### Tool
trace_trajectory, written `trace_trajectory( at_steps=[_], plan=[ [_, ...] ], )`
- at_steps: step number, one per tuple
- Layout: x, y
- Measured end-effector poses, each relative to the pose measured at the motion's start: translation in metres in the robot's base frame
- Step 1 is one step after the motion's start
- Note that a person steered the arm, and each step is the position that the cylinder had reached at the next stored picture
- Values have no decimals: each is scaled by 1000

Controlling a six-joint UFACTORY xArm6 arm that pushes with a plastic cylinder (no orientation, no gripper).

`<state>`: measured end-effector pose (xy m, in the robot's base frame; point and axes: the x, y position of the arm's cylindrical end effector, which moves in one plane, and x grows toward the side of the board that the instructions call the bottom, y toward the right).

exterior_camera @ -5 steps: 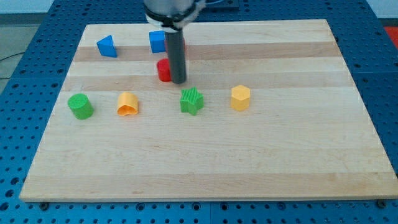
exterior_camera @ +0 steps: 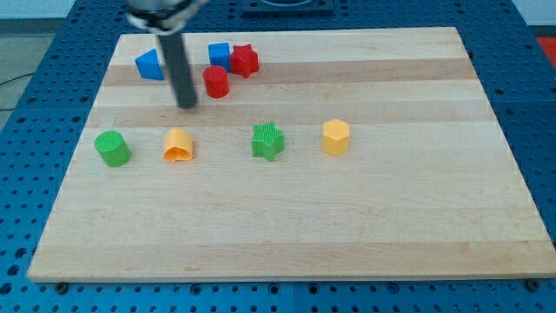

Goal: Move yellow heart into the blue triangle

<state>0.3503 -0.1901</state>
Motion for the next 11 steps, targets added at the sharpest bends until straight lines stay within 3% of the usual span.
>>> trace_trajectory(
  at_steps=[1,2,3,5,6,7,8,9,11],
  plan=[
    [-57,-70],
    [-69,-73],
    [-45,-32],
    [15,-28],
    [18,46],
    [79,114],
    [144,75],
    [131,40],
    [68,25]
  ],
)
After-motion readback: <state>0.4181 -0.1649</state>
